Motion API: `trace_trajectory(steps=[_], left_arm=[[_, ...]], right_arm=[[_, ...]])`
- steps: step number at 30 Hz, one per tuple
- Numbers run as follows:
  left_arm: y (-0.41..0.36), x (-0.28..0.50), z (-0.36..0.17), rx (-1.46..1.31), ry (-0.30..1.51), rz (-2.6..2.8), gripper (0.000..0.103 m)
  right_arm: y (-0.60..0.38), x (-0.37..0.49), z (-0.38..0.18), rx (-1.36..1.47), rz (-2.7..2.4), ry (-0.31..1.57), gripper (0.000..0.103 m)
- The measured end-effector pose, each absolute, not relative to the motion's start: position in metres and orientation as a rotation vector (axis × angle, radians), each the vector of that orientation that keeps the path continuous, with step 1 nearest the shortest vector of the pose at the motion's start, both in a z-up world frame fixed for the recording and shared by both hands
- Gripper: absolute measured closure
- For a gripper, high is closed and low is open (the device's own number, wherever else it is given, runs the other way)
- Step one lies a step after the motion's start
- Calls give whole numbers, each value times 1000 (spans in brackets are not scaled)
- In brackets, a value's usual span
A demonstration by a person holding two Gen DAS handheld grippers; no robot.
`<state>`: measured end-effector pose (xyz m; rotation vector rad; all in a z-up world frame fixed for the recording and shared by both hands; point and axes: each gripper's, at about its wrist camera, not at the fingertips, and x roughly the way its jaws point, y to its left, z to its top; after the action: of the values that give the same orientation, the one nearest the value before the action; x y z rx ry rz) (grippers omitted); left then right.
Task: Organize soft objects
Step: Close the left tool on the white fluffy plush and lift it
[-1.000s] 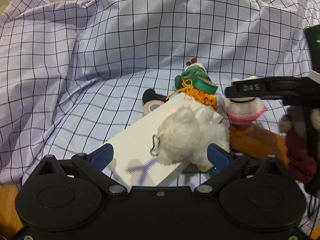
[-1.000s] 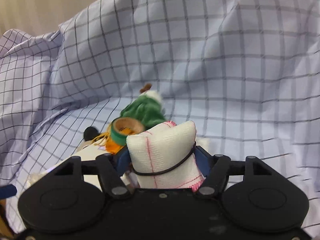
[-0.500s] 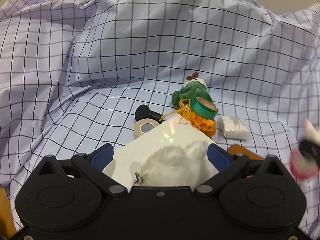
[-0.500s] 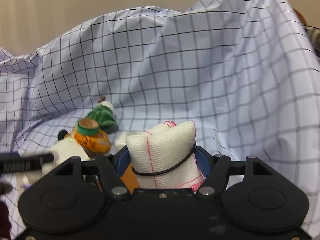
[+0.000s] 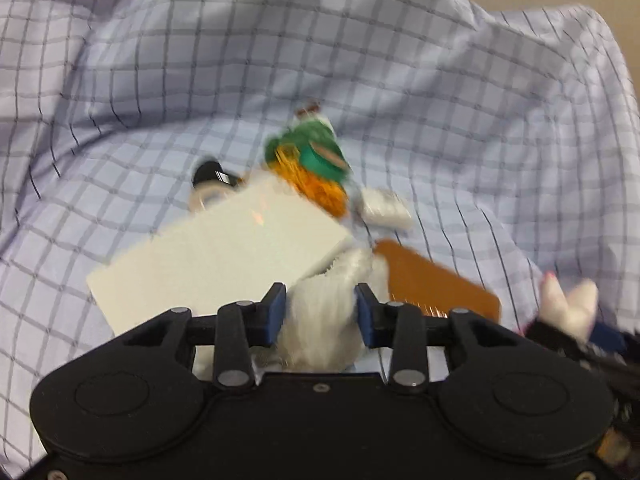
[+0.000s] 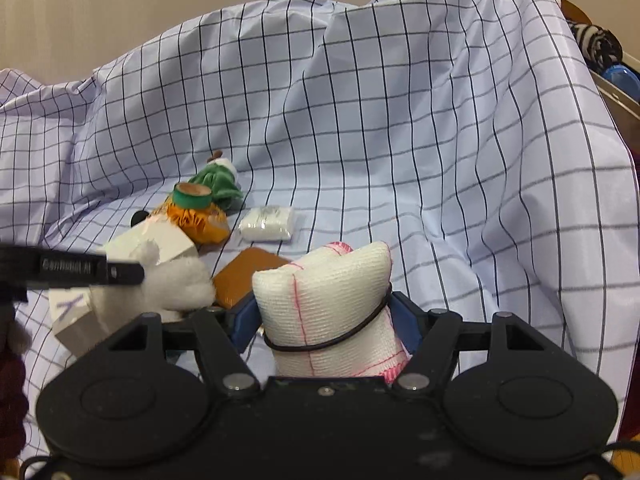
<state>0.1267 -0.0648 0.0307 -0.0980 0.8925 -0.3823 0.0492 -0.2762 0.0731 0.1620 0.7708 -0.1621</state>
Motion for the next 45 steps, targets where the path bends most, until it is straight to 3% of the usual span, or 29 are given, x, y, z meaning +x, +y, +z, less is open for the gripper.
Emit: trace_trajectory(steps=[11, 20, 32, 37, 42, 45], left_arm=[[-64, 93, 10, -48, 926, -425, 61], [-72, 98, -3, -67, 966, -461, 50], [-84, 105, -9, -83, 943, -477, 20], [-87, 105, -9, -82, 894, -470, 4], [-91, 111, -15, -76, 927, -480, 4], [-93, 111, -18, -96, 947, -514, 8]], right_arm=[[-270, 42, 45, 27, -281, 864, 35], [-268, 50, 30, -44, -293, 830, 31], [-291, 58, 20, 54, -268, 817, 15], [-300, 61, 15, 111, -292, 819, 15], [-306, 63, 8, 128, -295, 822, 15], [-307, 62, 8, 141, -274, 811, 22]])
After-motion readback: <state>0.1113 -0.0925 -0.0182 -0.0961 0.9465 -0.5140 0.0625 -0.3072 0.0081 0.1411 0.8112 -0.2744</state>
